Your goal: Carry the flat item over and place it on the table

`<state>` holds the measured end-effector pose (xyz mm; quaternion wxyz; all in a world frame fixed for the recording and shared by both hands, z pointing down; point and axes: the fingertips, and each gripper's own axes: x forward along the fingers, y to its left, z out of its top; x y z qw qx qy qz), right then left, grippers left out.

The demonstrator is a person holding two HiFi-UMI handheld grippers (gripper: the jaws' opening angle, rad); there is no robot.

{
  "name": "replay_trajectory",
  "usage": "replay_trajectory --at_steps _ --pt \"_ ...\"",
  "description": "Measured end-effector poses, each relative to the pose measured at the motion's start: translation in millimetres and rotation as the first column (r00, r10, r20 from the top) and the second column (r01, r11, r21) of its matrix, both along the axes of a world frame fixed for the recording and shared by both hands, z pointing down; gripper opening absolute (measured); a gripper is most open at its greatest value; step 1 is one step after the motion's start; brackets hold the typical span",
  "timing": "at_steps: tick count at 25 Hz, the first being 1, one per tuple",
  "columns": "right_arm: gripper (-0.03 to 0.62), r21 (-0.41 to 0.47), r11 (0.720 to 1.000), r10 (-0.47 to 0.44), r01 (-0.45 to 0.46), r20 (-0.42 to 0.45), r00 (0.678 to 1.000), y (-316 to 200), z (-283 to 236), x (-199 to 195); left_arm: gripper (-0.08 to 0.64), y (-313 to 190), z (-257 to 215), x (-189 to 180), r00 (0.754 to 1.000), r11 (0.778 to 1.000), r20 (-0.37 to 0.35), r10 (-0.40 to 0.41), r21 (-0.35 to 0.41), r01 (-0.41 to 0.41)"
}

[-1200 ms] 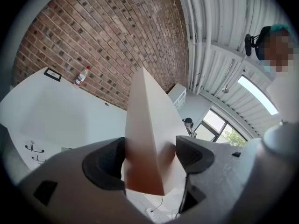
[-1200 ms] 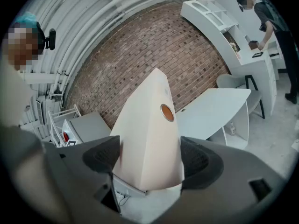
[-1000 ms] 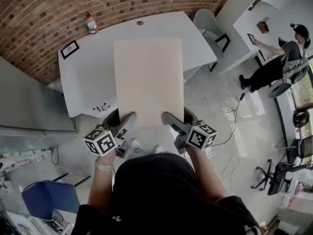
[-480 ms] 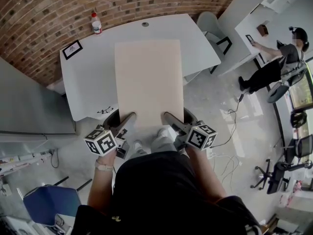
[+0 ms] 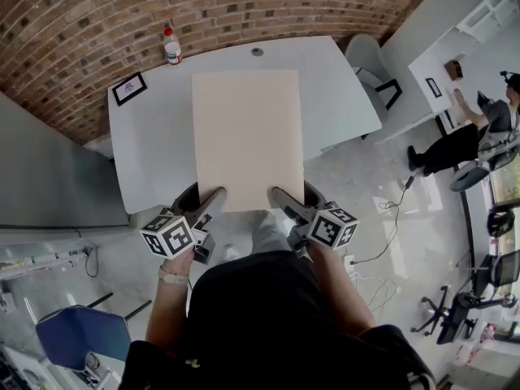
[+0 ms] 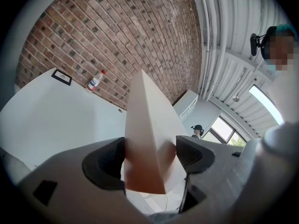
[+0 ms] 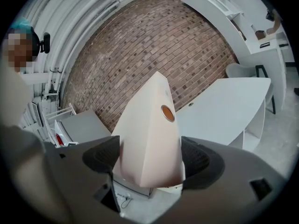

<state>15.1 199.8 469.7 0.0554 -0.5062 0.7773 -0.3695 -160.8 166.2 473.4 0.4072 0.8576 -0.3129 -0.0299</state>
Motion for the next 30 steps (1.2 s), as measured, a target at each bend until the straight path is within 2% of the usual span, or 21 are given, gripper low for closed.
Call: replay_trajectory --at_steps 10,21,26,30 --pt "0.416 -0.05 0.995 -0.082 0.083 0.024 0.996 -97.8 10.4 48.0 0.33 -84.6 6.4 45.4 0.996 0.995 0.03 -0.085 -0.049 0.086" --pt "0.416 -0.08 0.971 -0.223 0.226 0.047 0.974 -188.8 26.6 106.3 0.33 -149.3 19.9 104.0 0.974 0.97 0.045 -0.22 -0.097 0.223" --pt "0.416 -0.092 0.958 -0.268 0.271 0.041 0.963 -217.4 34.1 117.8 0.33 -166.5 27.2 114.4 0.962 0.954 0.066 -0.265 -0.124 0.271" --pt "0.416 -0.129 0.945 -0.291 0.301 0.09 0.952 -232.1 46.6 114.0 0.33 -183.2 32.0 111.5 0.955 0.947 0.097 -0.28 -0.137 0.292"
